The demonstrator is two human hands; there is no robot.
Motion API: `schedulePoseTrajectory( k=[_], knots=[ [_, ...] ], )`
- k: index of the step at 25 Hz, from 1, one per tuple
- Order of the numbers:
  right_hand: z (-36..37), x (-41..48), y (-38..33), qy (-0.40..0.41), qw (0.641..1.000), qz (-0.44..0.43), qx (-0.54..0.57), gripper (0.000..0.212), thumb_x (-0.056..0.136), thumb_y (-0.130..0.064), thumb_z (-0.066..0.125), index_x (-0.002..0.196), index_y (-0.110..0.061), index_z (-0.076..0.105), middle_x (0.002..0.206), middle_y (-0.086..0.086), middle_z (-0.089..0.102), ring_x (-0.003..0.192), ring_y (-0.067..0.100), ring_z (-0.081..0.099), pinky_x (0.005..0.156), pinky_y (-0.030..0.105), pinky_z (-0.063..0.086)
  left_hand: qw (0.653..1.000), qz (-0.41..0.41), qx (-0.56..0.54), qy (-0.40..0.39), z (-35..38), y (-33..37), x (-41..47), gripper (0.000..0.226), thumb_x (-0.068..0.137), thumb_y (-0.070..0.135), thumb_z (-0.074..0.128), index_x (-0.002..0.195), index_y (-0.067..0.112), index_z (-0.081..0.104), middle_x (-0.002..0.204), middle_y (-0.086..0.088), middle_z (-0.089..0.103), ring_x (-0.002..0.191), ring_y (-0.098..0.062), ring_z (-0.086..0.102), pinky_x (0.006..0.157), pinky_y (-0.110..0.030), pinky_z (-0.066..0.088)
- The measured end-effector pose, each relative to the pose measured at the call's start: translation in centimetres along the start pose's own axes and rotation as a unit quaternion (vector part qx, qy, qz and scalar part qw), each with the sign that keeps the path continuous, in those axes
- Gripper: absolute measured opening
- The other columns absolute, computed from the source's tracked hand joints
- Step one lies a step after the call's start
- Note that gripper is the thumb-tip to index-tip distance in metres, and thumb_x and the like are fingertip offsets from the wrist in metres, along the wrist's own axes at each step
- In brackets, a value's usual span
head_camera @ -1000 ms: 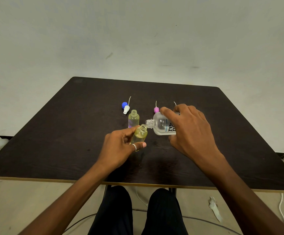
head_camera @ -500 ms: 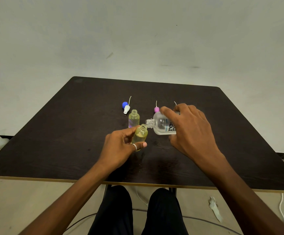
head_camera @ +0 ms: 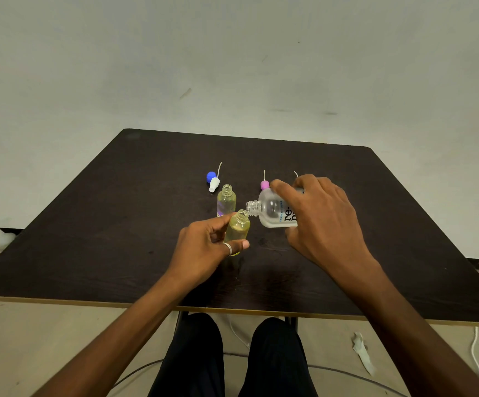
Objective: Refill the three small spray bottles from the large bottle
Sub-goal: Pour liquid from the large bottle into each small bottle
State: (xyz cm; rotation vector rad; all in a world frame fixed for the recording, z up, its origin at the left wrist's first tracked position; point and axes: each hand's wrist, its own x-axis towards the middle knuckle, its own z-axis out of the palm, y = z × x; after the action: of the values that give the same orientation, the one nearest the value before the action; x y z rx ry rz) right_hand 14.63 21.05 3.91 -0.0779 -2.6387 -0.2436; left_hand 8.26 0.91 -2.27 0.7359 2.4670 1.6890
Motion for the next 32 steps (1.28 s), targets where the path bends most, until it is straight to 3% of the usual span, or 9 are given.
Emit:
schedulePoseTrajectory(
  k=[7,15,23,29,32],
  knots=[
    [-0.09,0.06,0.02,-0.003,1.0,-0.002,0.001,0.078,0.066,-0.023,0.08,0.136,-0.031,0.048,0.117,0.008,0.059,0.106,0.03,0.056,0.091,0.043,0.047,1.0,-0.006,-0.013,-0.002,0.13,-0.13,-0.04,0.051,0.076,0.023,0.085,0.124,0.032,0.068,0.097,0.02,0.075,0.093,0.006,0.069,0.085,-0.008,0.049],
    [-0.01,0.03,0.01,0.006,1.0,-0.004,0.004,0.078,0.064,-0.021,0.081,0.135,-0.029,0.049,0.113,0.008,0.06,0.103,0.03,0.057,0.088,0.043,0.047,0.999,-0.012,-0.037,-0.007,0.2,-0.12,-0.14,0.05,0.077,0.02,0.084,0.124,0.03,0.069,0.1,0.017,0.076,0.096,0.003,0.07,0.091,-0.018,0.053],
    [-0.13,0.04,-0.02,0.006,1.0,-0.006,0.011,0.078,0.064,-0.021,0.082,0.134,-0.029,0.05,0.111,0.008,0.06,0.101,0.029,0.057,0.086,0.043,0.048,0.999,-0.017,-0.039,-0.006,0.19,-0.03,-0.18,0.049,0.076,0.022,0.084,0.12,0.036,0.068,0.097,0.021,0.075,0.093,0.006,0.069,0.081,-0.006,0.049],
    [-0.34,0.09,-0.1,-0.009,1.0,0.002,0.015,0.08,0.064,-0.024,0.082,0.136,-0.03,0.048,0.115,0.008,0.06,0.104,0.029,0.057,0.088,0.042,0.048,0.999,-0.014,-0.04,0.0,0.27,-0.07,-0.14,0.049,0.077,0.022,0.084,0.123,0.032,0.068,0.097,0.02,0.075,0.092,0.005,0.07,0.082,-0.007,0.049],
    [-0.46,0.09,-0.07,-0.026,0.999,0.012,0.032,0.079,0.067,-0.028,0.079,0.138,-0.034,0.044,0.115,0.003,0.058,0.103,0.025,0.056,0.082,0.036,0.046,0.999,-0.012,-0.045,0.005,0.31,0.05,-0.12,0.051,0.077,0.022,0.084,0.124,0.029,0.068,0.099,0.019,0.075,0.095,0.006,0.069,0.085,-0.009,0.051]
  ],
)
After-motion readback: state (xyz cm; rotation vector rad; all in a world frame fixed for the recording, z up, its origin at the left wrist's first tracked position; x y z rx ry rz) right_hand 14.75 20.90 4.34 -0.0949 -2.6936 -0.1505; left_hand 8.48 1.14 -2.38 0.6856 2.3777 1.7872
